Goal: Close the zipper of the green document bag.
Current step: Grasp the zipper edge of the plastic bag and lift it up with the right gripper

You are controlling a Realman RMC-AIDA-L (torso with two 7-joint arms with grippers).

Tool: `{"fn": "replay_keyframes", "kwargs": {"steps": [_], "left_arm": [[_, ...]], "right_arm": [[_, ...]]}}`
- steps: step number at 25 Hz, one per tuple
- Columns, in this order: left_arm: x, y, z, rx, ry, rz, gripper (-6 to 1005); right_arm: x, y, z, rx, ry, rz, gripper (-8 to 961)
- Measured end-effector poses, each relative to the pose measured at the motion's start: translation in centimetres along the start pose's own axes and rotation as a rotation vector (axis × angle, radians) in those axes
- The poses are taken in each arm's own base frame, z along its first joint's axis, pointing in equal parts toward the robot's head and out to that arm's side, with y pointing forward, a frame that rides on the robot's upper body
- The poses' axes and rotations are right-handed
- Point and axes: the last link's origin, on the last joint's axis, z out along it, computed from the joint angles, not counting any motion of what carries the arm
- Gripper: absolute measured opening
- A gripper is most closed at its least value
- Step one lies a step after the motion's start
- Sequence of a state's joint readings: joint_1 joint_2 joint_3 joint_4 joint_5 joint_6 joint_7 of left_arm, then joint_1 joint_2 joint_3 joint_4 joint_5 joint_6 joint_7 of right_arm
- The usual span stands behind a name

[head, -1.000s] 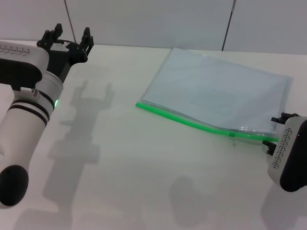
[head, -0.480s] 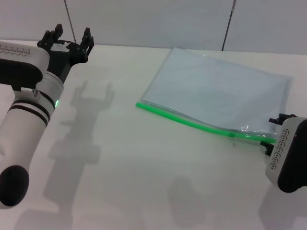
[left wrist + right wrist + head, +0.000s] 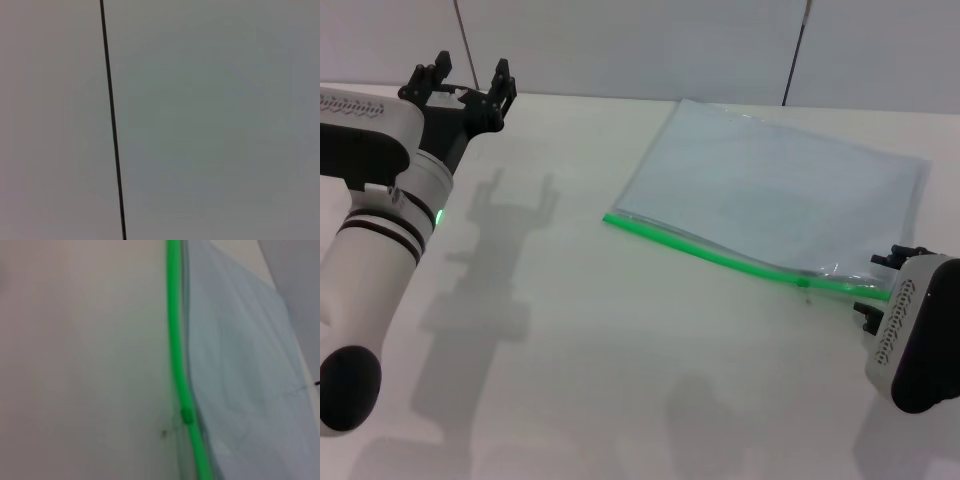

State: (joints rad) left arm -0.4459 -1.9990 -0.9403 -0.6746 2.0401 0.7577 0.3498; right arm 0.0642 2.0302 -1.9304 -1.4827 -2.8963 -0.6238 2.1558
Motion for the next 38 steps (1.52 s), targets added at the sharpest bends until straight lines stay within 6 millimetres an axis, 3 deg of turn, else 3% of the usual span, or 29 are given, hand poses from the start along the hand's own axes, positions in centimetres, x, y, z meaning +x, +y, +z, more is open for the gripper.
{"fn": "replay_keyframes", "kwargs": {"steps": [38], "left_arm": [[0.0,0.4,0.3,-0.008,-0.002,0.005,706]], "right_arm": [[0.8,-0.5,1.4,0.083,-0.029,0.034,567]]}}
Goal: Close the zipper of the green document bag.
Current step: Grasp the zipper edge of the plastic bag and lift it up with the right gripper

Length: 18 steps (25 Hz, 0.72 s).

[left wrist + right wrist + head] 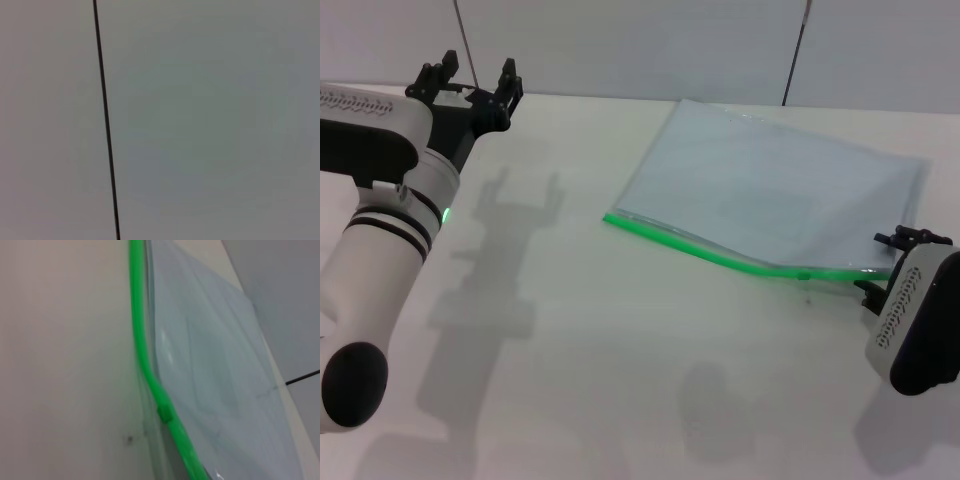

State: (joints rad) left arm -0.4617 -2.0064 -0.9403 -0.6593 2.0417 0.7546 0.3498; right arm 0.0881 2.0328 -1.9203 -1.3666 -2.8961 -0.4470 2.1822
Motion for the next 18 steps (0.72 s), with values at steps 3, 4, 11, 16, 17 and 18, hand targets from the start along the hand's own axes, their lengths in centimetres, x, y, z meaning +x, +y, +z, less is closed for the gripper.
{"fn": "replay_keyframes", "kwargs": {"steps": [3,4,11,16,17,18], "left_arm": [[0.1,0.1,0.1,-0.002,0.002,0.0,706],[0.1,0.1,0.1,-0.003,0.004,0.0,706],[0.3,0.3,0.2,-0.008,0.007,0.001,705],[0.3,0.5,0.2,-0.014,0.009,-0.001,705],[0.3,0.5,0.2,-0.015,0.009,-0.001,705],[0.4,0.6,0.2,-0.016,0.01,0.0,705]], "right_arm": [[-0.3,-0.3,0.1,0.009,-0.01,-0.003,557],[-0.5,-0.4,0.2,0.01,-0.014,-0.005,553],[-1.0,-0.8,1.2,-0.001,-0.017,-0.031,529],[-1.1,-0.9,1.8,-0.012,-0.01,-0.041,512],[-1.1,-0.9,2.0,-0.015,-0.009,-0.042,509],[-1.1,-0.9,2.1,-0.02,-0.006,-0.045,506]]}}
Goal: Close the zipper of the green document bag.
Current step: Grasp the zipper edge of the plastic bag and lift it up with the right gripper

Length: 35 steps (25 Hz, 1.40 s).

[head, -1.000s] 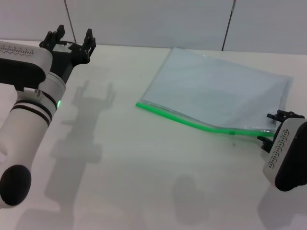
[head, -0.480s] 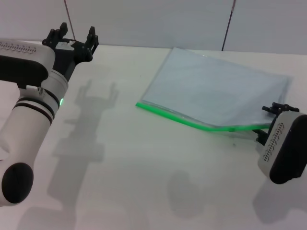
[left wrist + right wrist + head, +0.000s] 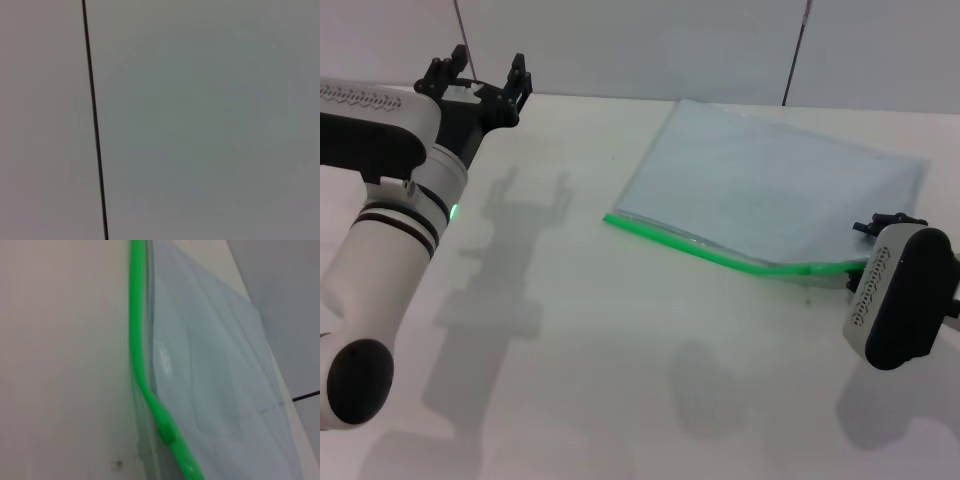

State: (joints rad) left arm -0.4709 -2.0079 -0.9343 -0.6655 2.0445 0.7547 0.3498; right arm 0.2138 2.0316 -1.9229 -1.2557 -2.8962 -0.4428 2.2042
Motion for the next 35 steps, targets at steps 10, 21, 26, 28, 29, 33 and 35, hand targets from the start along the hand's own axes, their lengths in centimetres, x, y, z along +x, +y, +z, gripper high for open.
{"fn": "replay_keyframes", "kwargs": {"steps": [10,21,26,28,29,33,35], "left_arm": [[0.0,0.4,0.0,-0.005,0.0,-0.003,705],[1.1,3.3,0.5,-0.185,-0.034,0.073,704],[4.1,7.5,0.2,-0.462,-0.067,0.281,704],[5.0,9.1,-0.1,-0.55,-0.083,0.392,704],[5.2,9.9,-0.3,-0.584,-0.093,0.448,704],[6.1,12.4,-0.9,-0.677,-0.117,0.611,704],[6.3,13.4,-1.1,-0.709,-0.125,0.672,703]], "right_arm": [[-0.1,-0.3,0.4,-0.005,0.004,0.003,247],[-1.2,-2.0,-1.5,0.028,-0.021,0.121,165],[-2.0,-3.2,-2.9,0.064,-0.048,0.151,144],[-2.4,-3.4,-3.2,0.071,-0.06,0.168,126],[-2.5,-3.5,-3.2,0.072,-0.063,0.172,117],[-2.8,-3.6,-3.2,0.069,-0.07,0.18,87],[-2.9,-3.6,-3.2,0.069,-0.072,0.181,74]]}}
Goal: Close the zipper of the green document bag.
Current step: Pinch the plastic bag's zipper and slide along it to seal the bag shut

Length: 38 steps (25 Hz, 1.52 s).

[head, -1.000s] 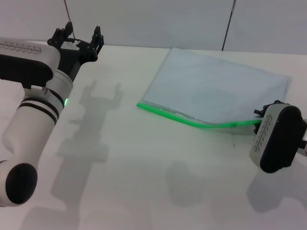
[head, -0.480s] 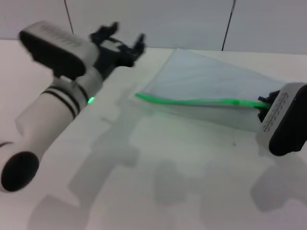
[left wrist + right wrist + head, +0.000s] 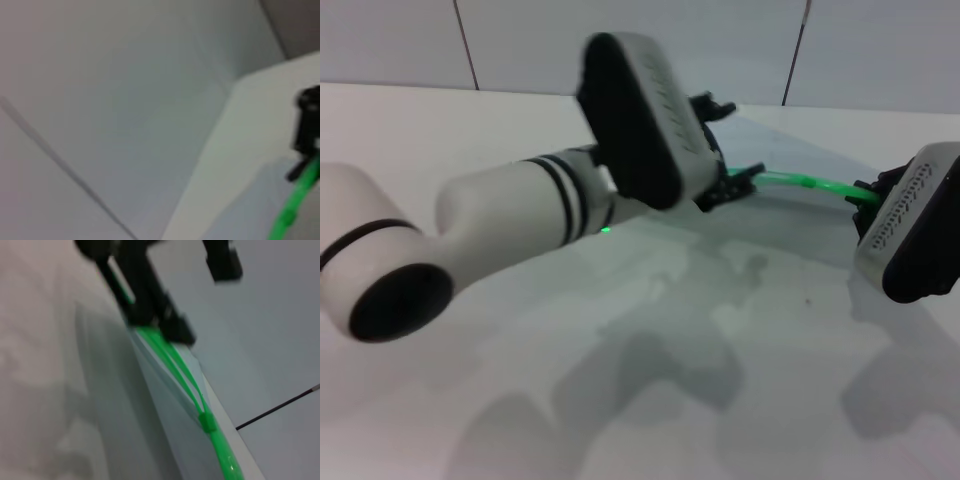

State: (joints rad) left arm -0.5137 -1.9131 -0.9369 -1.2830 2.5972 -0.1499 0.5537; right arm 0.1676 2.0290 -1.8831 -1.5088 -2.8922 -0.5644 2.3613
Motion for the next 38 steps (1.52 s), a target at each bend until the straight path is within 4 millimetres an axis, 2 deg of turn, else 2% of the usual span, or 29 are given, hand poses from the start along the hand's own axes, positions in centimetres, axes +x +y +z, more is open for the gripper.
{"fn": "replay_keyframes", "kwargs": {"steps": [6,14,22,30,38], "left_arm": [[1.3,1.1,0.6,-0.05,-0.03,0.113,703],[1.7,2.1,1.0,-0.06,-0.02,0.188,667],[1.2,2.0,0.7,-0.001,0.014,0.191,660],[-0.2,3.0,0.9,0.019,0.023,0.187,659],[-0.4,3.5,1.0,0.036,0.047,0.188,659]], "right_arm": [[-0.3,0.1,0.0,-0.003,-0.007,0.008,69],[-0.6,0.1,0.0,-0.003,-0.017,0.017,67],[-1.4,0.4,-0.1,-0.009,-0.041,0.006,63],[-1.6,0.5,-0.2,-0.009,-0.047,0.002,60],[-2.0,0.5,-0.4,-0.006,-0.058,-0.005,60]]}}
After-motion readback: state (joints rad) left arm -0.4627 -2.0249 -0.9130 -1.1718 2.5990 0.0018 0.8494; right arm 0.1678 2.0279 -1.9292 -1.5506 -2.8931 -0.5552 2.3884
